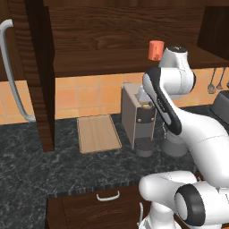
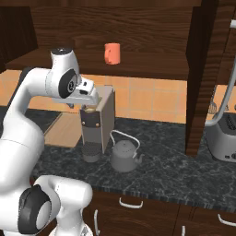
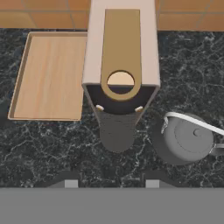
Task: Pick the kettle from the counter and place it on the tray. Then pick the mug from the cabinet and place it on the tray. Then close the cabinet doors.
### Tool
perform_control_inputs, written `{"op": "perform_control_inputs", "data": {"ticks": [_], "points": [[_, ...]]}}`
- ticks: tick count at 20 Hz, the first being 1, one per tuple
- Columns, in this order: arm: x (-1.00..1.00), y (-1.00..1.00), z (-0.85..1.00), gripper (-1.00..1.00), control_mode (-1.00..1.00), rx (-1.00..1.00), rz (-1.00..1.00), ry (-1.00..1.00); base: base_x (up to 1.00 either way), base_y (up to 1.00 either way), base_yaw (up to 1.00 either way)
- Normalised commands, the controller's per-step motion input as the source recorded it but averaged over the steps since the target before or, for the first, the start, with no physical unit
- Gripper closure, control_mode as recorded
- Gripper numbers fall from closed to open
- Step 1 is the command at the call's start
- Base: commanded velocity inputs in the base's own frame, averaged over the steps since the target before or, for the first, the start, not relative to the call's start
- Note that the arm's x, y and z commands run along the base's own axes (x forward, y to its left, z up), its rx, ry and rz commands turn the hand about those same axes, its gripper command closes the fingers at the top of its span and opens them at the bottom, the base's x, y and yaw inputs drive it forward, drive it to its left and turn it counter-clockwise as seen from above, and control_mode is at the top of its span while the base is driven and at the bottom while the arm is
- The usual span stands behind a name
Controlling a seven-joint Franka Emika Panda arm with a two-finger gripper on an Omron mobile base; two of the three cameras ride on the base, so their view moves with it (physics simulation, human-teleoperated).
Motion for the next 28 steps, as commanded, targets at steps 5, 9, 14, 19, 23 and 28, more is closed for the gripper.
{"op": "perform_control_inputs", "data": {"ticks": [5,9,14,19,23,28], "points": [[0.00,-0.33,-0.39,-1.00,-1.00,0.00,-0.02,0.00,0.00,0.00,0.00],[0.00,-0.86,-0.46,-1.00,-1.00,0.02,-0.09,0.01,0.00,0.00,0.00],[0.00,-0.60,-0.17,-1.00,-1.00,0.01,-0.08,0.01,0.00,0.00,0.00],[0.00,-0.35,-0.04,-1.00,-1.00,-0.01,0.00,-0.01,0.00,0.00,0.00],[0.04,-0.37,-0.42,-1.00,-1.00,-0.07,0.20,0.00,0.00,0.00,0.00],[0.16,-0.60,-0.50,-1.00,-1.00,-0.07,0.70,0.00,0.00,0.00,0.00]]}}
